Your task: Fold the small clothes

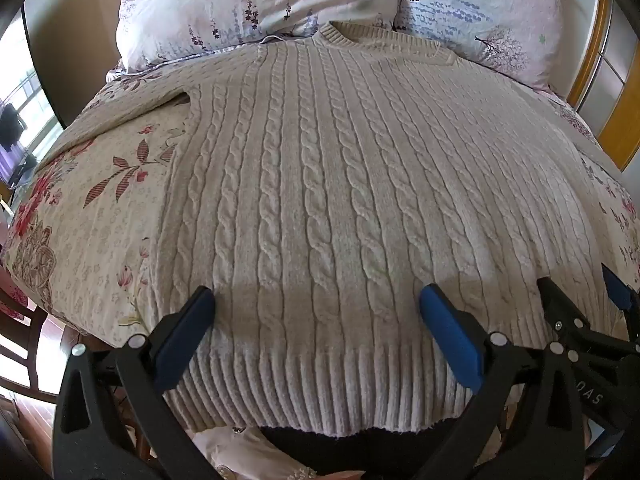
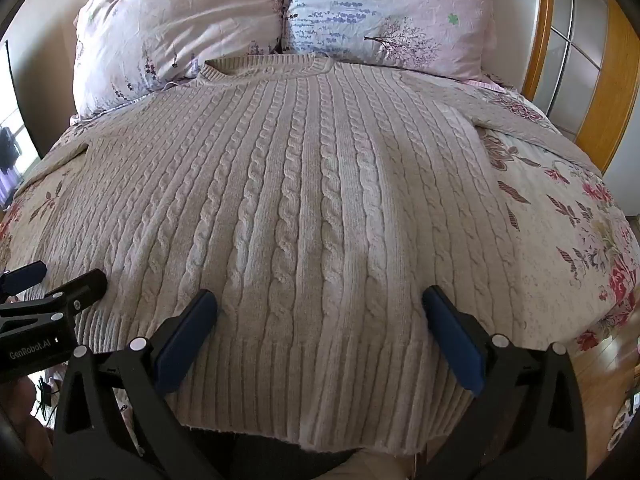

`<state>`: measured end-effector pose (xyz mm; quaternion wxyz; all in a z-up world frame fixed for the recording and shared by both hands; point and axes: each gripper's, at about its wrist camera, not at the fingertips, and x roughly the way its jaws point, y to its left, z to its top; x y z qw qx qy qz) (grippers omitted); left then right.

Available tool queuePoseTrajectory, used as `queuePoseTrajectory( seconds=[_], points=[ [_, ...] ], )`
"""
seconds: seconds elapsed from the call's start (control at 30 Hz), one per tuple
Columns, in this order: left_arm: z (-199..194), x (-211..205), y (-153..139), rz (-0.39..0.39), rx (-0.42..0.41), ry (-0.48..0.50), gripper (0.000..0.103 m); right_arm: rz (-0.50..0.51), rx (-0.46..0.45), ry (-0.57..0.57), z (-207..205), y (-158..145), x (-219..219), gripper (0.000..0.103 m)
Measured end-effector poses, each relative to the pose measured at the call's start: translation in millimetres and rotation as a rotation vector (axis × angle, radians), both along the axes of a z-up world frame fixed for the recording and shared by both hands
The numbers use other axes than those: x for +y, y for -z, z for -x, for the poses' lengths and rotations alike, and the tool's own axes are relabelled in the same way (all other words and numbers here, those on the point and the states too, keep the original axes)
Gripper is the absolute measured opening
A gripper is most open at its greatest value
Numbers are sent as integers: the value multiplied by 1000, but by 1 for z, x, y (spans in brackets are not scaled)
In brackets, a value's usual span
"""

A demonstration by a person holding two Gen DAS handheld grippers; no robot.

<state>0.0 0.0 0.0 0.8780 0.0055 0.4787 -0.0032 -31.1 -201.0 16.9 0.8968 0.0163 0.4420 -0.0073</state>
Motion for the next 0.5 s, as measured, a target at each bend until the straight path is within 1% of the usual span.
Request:
queuePoseTrajectory(
  seconds=[0.5],
  points=[
    [0, 0, 0, -1, 1, 0, 101, -1, 7, 1, 0, 0, 0, 102]
  ],
)
